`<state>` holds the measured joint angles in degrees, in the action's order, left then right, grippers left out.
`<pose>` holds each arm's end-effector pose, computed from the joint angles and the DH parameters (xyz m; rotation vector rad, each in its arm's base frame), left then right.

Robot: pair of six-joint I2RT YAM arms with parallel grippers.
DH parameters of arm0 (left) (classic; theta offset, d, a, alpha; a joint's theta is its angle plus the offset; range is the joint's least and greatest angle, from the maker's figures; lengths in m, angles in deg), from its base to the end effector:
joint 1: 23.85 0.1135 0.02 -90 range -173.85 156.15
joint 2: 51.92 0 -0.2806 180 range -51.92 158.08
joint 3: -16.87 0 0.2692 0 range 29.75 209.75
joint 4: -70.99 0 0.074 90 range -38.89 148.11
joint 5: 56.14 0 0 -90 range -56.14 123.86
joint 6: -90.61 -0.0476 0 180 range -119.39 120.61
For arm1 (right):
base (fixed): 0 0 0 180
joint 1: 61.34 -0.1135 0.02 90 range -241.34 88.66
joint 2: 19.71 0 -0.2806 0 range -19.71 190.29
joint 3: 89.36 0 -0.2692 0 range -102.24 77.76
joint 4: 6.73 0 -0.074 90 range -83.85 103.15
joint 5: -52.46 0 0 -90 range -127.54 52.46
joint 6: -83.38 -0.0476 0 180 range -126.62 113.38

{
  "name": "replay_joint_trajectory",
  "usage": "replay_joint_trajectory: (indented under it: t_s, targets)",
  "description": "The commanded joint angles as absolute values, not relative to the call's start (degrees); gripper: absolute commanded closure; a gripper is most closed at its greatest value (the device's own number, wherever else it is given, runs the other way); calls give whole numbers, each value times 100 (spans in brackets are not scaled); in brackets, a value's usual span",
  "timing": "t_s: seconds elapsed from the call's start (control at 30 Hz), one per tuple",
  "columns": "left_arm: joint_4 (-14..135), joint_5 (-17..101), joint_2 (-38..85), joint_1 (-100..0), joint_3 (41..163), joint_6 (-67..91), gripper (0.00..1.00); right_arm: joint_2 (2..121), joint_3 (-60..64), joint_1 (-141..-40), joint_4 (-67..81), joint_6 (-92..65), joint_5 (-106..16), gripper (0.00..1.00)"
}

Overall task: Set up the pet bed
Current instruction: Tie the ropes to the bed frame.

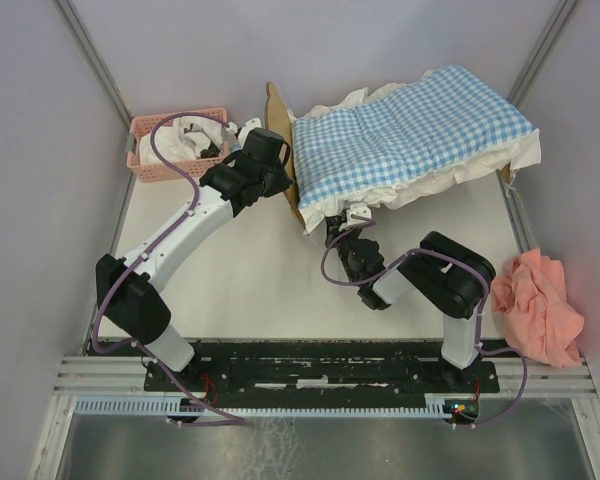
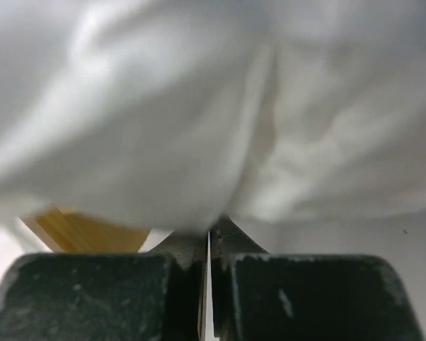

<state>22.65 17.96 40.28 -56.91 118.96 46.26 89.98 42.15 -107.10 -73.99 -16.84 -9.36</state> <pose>0.3338 -0.2017 0.3656 -0.3964 2.2136 -0.4448 0.2669 0.2419 0.1540 -0.0567 1.4913 0.4315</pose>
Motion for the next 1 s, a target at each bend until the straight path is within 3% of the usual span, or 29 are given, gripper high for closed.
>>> replay_joint_trajectory:
  t_s: [0.0,0.43,0.97]
  targets:
    - [3643,2502,3636,-5605,12197,6448,97,8977,4493,-10743,-7638,-1747,-1208,98]
    - [4102,2454,3571,-5494,11799,6476,97,8878,5042,-10805,-7643,-1624,-1880,98]
    - [4871,2501,3842,-5476,11368,4879,97,9112,4717,-11132,-7230,-2723,-1820,98]
